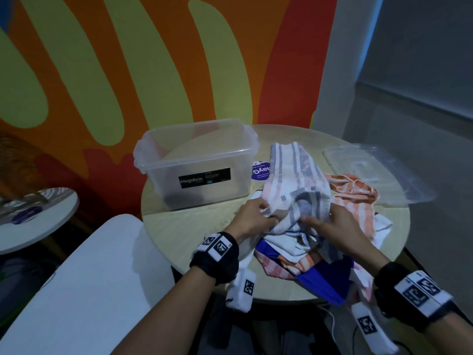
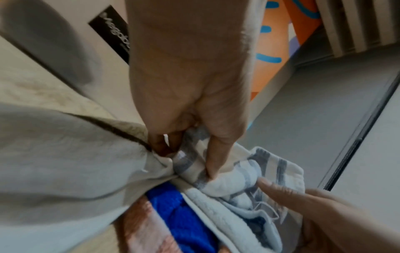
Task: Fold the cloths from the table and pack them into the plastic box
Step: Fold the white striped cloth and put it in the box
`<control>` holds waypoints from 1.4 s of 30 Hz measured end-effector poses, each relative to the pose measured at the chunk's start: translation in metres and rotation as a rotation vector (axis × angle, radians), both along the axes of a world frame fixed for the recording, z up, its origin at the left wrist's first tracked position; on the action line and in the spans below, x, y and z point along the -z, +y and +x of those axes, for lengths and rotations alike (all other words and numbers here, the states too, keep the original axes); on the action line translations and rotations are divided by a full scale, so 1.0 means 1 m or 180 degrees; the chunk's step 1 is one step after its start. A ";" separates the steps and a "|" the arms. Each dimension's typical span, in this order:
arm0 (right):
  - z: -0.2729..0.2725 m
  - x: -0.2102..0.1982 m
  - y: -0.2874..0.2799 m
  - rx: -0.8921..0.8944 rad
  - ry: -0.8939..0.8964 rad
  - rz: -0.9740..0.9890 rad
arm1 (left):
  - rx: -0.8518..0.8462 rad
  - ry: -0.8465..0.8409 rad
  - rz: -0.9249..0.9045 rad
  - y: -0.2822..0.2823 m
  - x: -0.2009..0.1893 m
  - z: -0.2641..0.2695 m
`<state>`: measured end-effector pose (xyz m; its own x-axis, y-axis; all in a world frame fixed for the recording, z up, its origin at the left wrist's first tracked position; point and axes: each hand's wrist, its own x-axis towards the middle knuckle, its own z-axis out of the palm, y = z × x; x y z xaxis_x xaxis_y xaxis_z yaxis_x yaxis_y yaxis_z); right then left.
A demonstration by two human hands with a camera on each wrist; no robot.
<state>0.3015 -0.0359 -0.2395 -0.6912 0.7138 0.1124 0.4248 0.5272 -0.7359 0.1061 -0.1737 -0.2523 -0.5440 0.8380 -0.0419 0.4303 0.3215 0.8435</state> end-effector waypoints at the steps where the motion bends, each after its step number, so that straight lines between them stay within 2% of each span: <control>1: 0.001 0.001 -0.002 -0.0018 0.0062 0.0020 | 0.0109 -0.0173 0.0063 -0.008 -0.001 0.002; 5: 0.006 0.001 -0.011 0.0024 0.0086 -0.0104 | 0.0401 -0.0248 0.0237 -0.032 -0.010 0.013; 9: 0.006 -0.003 -0.022 0.0096 0.0243 -0.0199 | -0.0086 -0.0559 0.0579 -0.039 -0.010 0.019; 14: 0.008 -0.009 -0.026 0.0159 0.0668 -0.0042 | -0.0459 -0.0042 0.0797 -0.017 -0.018 0.013; 18: 0.023 -0.005 -0.003 0.0319 0.0709 -0.0323 | -0.0038 0.0415 0.0626 -0.004 -0.034 0.006; 22: 0.028 0.001 0.000 0.0277 0.0654 -0.0522 | 0.0310 0.0684 0.0448 0.007 -0.022 0.009; 24: 0.027 0.000 -0.004 0.0239 0.0749 -0.0586 | 0.0353 0.0665 0.0711 0.011 -0.020 0.011; 27: 0.028 -0.008 -0.007 0.0180 0.0954 -0.0737 | 0.0341 0.0343 0.0913 0.007 -0.018 0.006; 30: 0.033 -0.020 -0.009 0.0135 0.0880 -0.0960 | 0.0505 -0.0074 0.0639 -0.008 -0.008 -0.004; 33: 0.041 -0.027 -0.016 -0.0256 0.0484 -0.1171 | 0.0825 -0.0219 0.0253 -0.028 -0.014 -0.003; 35: 0.050 -0.027 -0.022 -0.0621 0.0355 -0.1020 | 0.1067 -0.0168 0.0013 -0.040 -0.025 0.000; 38: 0.064 -0.018 -0.027 -0.0969 0.0196 -0.0600 | 0.1627 0.0223 -0.0376 -0.051 -0.032 0.005; 42: 0.080 0.004 -0.033 -0.1222 -0.0322 -0.0633 | 0.1897 0.0534 -0.0738 -0.058 -0.018 0.013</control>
<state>0.3816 -0.0688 -0.2431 -0.9109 0.4042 -0.0830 0.3010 0.5133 -0.8037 0.1187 -0.2318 -0.2338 -0.0046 0.9771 -0.2126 0.7103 0.1528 0.6871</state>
